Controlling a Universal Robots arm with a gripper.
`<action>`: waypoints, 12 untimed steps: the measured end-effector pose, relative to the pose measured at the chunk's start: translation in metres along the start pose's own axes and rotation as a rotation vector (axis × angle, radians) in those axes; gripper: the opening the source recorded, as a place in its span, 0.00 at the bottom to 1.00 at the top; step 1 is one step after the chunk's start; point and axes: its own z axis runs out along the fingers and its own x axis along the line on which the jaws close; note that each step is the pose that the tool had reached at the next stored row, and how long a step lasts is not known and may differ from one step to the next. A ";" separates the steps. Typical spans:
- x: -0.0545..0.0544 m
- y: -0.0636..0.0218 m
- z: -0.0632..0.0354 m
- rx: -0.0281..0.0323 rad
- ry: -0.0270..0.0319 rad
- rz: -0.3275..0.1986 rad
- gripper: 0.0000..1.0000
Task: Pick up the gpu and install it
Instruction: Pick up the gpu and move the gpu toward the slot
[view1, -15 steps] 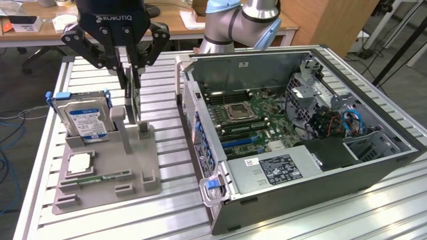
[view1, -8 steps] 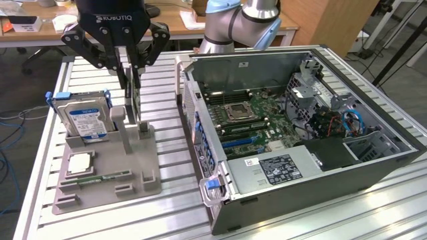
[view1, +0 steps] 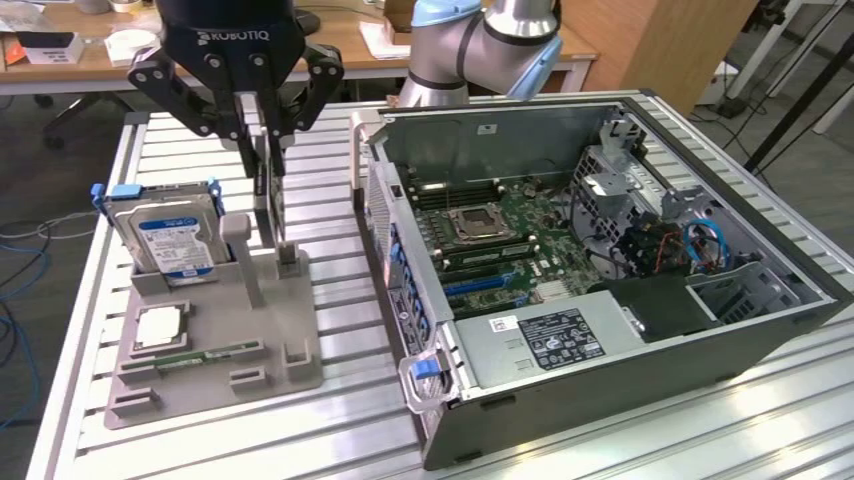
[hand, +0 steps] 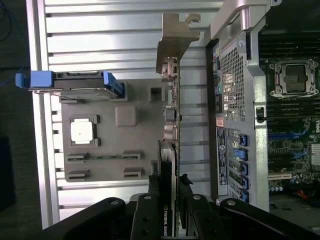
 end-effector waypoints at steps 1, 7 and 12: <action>0.000 0.0000 0.0000 0.0000 0.0001 0.000 0.26; -0.006 0.0004 0.0001 0.0000 0.0001 0.000 0.26; -0.009 0.0007 0.0002 0.0001 0.0003 0.000 0.26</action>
